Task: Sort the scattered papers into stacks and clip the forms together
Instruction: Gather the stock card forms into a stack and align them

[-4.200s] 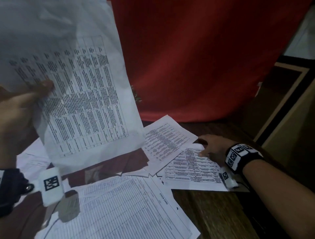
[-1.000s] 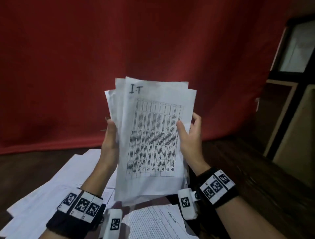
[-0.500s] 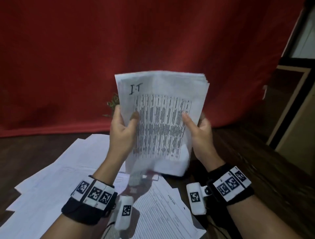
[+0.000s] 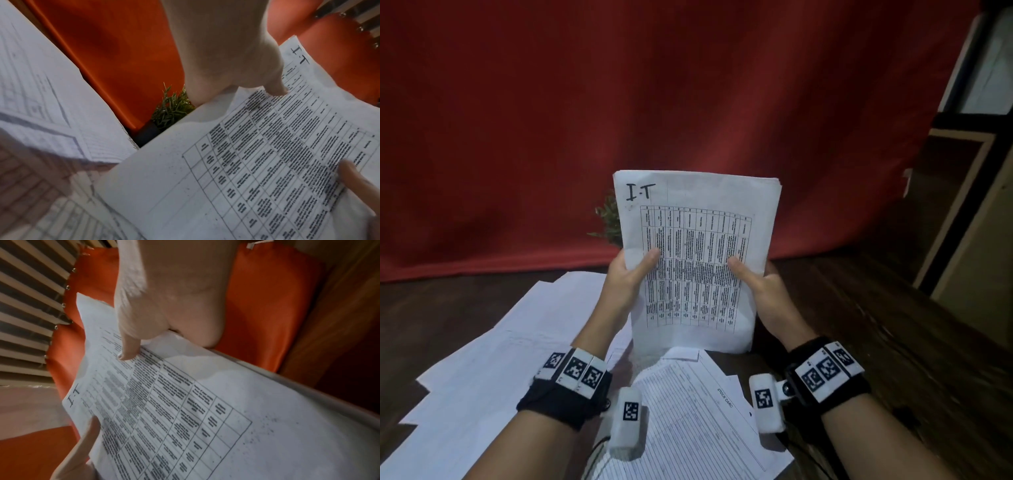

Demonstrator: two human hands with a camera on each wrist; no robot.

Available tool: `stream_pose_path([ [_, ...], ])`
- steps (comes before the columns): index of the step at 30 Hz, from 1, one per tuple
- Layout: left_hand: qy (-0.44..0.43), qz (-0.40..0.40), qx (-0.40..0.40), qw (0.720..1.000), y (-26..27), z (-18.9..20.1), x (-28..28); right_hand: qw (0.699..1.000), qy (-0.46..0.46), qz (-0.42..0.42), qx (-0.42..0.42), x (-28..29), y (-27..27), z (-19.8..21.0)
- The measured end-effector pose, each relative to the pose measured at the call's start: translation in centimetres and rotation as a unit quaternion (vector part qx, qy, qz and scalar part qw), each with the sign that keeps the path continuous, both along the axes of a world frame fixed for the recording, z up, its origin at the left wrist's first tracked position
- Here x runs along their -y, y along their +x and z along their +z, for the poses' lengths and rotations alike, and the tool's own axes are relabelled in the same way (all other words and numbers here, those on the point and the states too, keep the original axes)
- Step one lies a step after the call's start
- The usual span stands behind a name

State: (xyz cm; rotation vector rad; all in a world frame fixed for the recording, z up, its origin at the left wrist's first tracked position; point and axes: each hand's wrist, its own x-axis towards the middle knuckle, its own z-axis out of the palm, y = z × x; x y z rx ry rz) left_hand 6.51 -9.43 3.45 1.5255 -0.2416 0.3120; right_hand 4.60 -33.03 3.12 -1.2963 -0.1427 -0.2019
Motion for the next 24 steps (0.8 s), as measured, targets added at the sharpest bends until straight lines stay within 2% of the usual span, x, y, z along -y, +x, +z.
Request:
stream_pose_path([
  [6,-0.014,-0.033,0.025,0.999,0.6,1.9,-0.9,0.999,-0.011,-0.011,0.048,1.4,0.3,1.1],
  [10,0.021,-0.018,0.035,0.999,0.9,3.2,0.2,0.998,-0.052,-0.012,0.038,1.1,0.6,2.2],
  [13,-0.009,0.008,0.051,0.999,0.7,3.9,1.2,0.997,-0.033,-0.038,0.051,1.3,0.6,3.1],
  [16,-0.013,-0.010,0.037,0.999,0.6,2.9,1.4,0.999,-0.024,-0.018,0.042,1.9,0.0,2.2],
  [20,0.101,-0.061,-0.033,0.992,0.7,1.6,0.7,0.996,-0.083,0.014,-0.014,2.9,-0.2,-0.7],
  [24,0.249,-0.110,-0.090,0.958,1.8,3.0,-3.4,0.986,-0.154,-0.066,-0.009,3.6,0.8,-0.7],
])
